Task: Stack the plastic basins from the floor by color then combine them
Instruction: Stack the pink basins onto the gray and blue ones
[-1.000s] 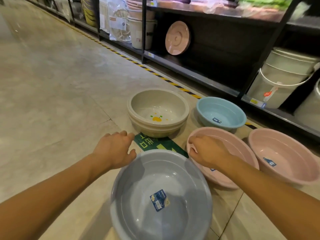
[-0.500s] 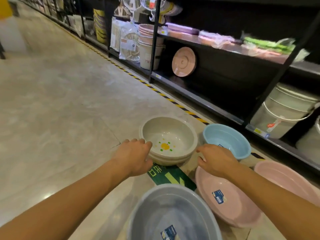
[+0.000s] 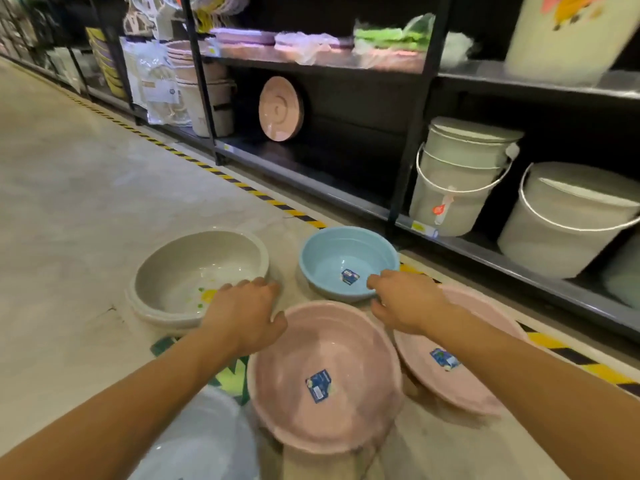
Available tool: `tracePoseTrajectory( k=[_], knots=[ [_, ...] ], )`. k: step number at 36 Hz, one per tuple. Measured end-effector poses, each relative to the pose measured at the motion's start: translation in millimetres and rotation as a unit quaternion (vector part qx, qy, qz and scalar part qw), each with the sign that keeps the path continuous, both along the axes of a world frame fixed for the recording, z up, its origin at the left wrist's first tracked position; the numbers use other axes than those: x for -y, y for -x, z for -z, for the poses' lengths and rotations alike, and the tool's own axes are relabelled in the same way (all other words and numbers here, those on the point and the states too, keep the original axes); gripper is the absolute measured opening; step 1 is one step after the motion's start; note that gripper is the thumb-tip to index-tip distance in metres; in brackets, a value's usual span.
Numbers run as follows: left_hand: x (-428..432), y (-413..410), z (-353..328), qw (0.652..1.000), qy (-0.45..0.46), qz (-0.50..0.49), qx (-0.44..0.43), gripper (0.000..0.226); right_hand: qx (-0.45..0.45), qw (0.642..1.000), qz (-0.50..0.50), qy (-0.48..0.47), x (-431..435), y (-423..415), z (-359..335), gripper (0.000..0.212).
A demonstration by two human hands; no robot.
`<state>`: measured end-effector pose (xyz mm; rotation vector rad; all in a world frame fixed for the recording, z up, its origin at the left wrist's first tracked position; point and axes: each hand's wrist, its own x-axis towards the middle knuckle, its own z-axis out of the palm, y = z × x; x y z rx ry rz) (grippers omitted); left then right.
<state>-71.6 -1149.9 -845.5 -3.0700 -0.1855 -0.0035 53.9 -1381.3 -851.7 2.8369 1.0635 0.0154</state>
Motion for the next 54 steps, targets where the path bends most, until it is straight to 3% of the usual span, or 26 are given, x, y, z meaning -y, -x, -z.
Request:
tracePoseTrajectory(
  k=[9, 17, 27, 32, 40, 45, 54],
  knots=[
    [154.2, -100.9, 44.8, 0.999, 0.051, 0.019, -0.003, 0.043, -0.016, 0.998, 0.059, 0.007, 170.9, -90.8, 35.4, 0.036],
    [225.9, -152.0, 93.3, 0.995, 0.094, -0.033, -0.028, 0.047, -0.046, 0.993, 0.102, 0.022, 259.5, -163.8, 68.0, 0.034],
    [259.5, -138.2, 174.9, 0.98, 0.153, -0.121, -0.042, 0.038, -0.104, 0.981, 0.157, 0.042, 302.9, -191.3, 148.3, 0.04],
    [266.0, -124.6, 202.2, 0.957, 0.25, -0.143, -0.023, 0.04, -0.125, 0.975, 0.181, 0.037, 313.0, -184.8, 179.6, 0.051],
    [278.9, -123.3, 225.6, 0.958, 0.252, -0.138, -0.025, 0.051, -0.131, 0.969, 0.208, 0.011, 317.4, -176.8, 197.7, 0.058],
    [281.6, -131.0, 233.9, 0.949, 0.255, -0.183, 0.0, 0.065, -0.164, 0.959, 0.225, -0.059, 322.5, -183.5, 208.1, 0.059],
    [277.7, -125.2, 232.7, 0.904, 0.381, -0.182, 0.071, 0.065, -0.138, 0.95, 0.223, -0.17, 338.4, -186.3, 230.4, 0.044]
  ],
)
